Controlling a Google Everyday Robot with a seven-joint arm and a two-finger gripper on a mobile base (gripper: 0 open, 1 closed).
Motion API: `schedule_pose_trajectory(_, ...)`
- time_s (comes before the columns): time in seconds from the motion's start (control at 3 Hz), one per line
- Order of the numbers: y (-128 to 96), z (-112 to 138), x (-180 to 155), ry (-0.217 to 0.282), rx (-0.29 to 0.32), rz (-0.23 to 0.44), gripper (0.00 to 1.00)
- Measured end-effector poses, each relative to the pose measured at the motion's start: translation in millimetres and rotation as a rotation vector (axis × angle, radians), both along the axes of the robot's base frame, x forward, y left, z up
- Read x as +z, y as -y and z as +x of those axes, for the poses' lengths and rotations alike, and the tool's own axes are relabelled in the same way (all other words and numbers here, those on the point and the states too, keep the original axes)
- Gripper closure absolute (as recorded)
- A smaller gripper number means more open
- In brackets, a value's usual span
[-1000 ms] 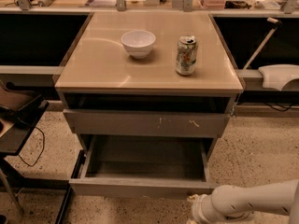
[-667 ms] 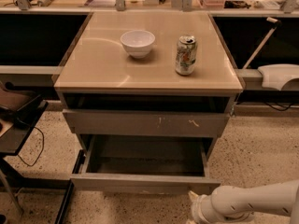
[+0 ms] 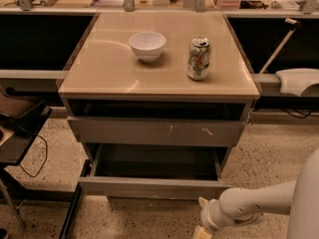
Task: Close middle drawer
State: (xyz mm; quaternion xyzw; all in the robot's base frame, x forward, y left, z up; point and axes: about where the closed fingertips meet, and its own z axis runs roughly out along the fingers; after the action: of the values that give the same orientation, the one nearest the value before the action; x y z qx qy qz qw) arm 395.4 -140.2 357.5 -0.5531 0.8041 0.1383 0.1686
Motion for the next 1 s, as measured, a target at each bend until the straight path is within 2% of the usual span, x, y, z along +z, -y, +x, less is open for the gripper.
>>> schedule_pose_trajectory(0.67,-16.7,70.9,5.1,-0.029,0.004,-0.057,0.0)
schedule_pose_trajectory(1.0,-16.7,71.0,5.1,-0.029,0.004,-0.057,0.0)
